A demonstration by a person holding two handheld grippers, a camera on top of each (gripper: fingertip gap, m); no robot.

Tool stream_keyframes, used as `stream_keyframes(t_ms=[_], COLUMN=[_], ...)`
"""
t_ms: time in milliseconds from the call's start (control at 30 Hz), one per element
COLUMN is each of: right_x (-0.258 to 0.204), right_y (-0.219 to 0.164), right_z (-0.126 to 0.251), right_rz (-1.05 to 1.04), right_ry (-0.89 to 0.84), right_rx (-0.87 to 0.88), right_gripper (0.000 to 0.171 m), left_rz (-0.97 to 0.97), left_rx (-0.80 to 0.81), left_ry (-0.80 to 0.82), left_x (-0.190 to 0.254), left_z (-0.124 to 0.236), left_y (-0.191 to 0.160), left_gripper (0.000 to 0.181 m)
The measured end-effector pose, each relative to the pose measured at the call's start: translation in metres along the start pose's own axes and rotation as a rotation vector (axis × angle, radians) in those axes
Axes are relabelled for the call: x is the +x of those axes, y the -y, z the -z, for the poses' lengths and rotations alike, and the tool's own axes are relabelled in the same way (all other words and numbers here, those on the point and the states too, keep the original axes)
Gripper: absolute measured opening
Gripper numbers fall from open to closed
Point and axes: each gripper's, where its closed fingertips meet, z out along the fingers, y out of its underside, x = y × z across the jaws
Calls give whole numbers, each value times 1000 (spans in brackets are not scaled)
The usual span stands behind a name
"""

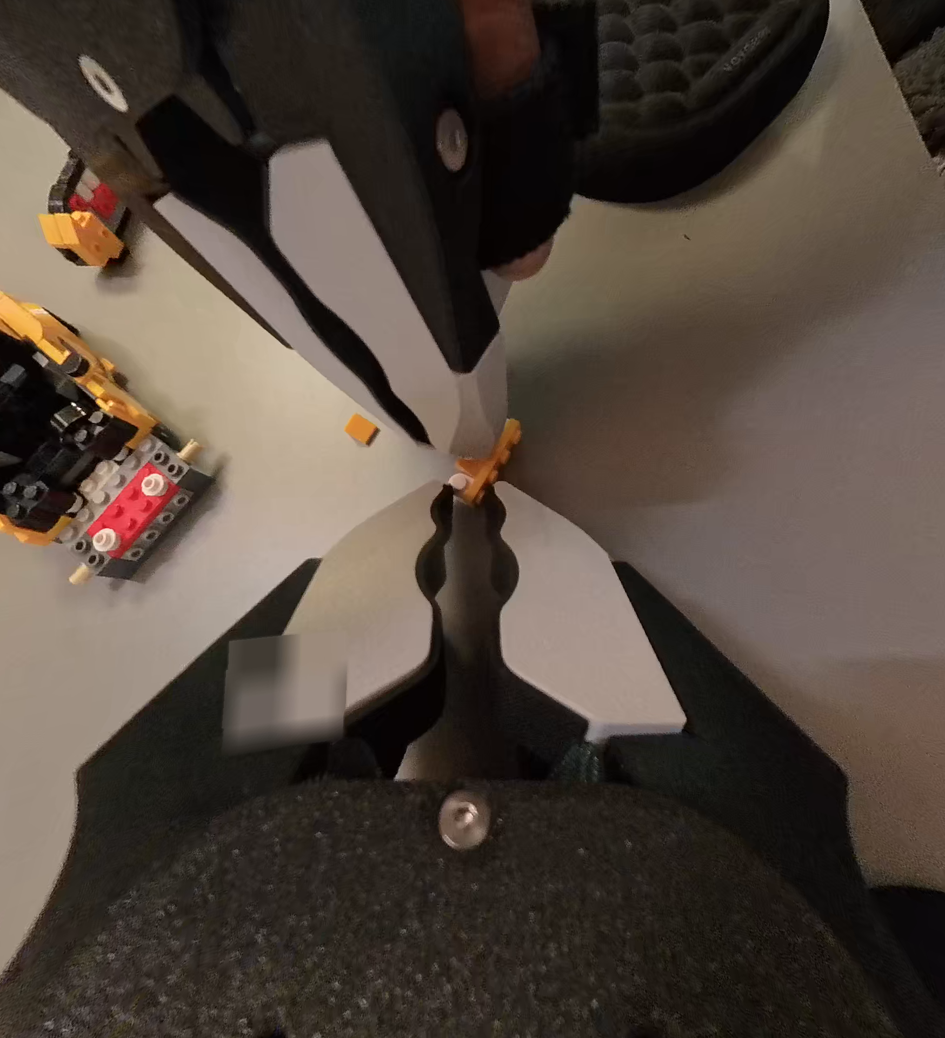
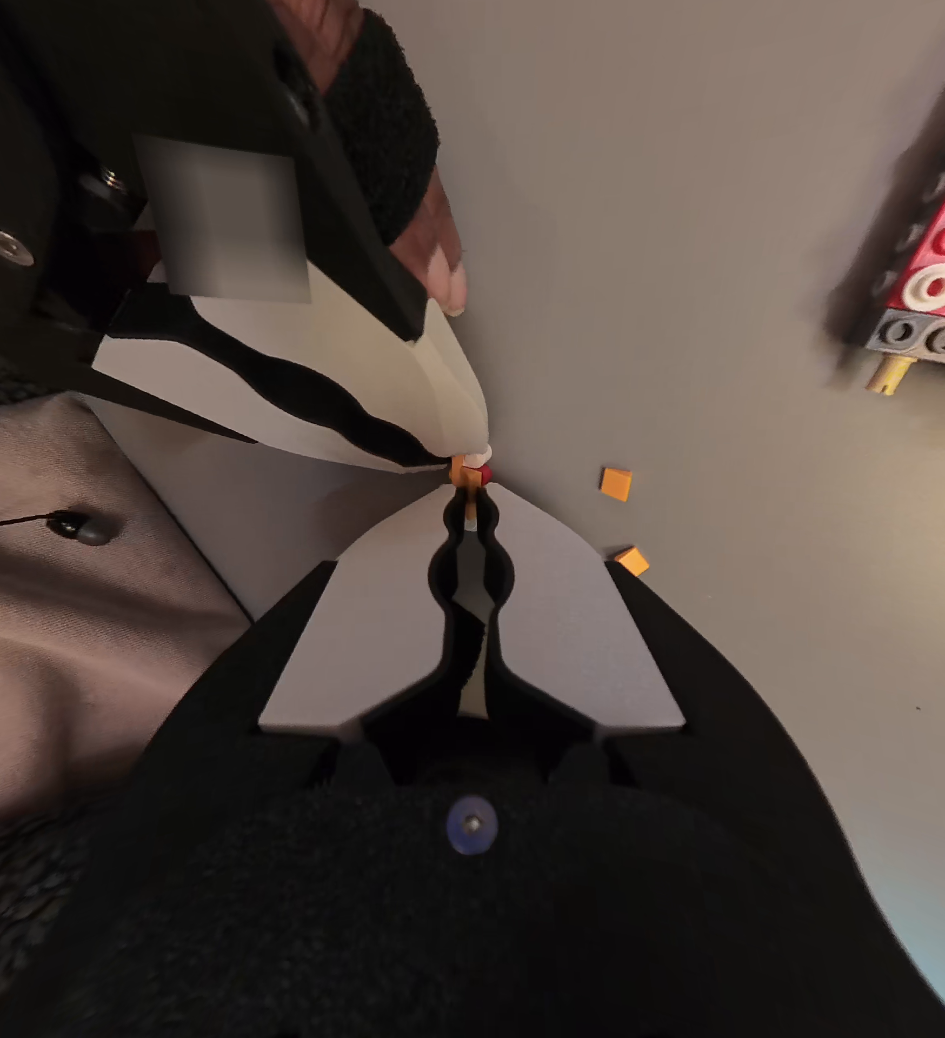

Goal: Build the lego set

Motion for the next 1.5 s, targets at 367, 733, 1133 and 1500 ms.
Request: stream_keyframes(t_ms=[367,733,1133,1500], right_x=[0,-2,-6,1], right_y=[0,-1,-1,-2], right_z=[-2,-4,-3,-7], right_rz=[5,81,130,238], right_ry=[-10,-34,-3,-312], right_rx=[-3,60,125,361], right_gripper=[5,11,28,13], left_rz=[-8,-10,-2,128], left_rx=[-19,-21,-23,-7], left_ry=[24,27,24,-83], left_x=[-1,-1,-1,3], left_z=[-1,-1,0,7], left_y=[0,0,-1,-4], left_gripper=[11,11,10,12])
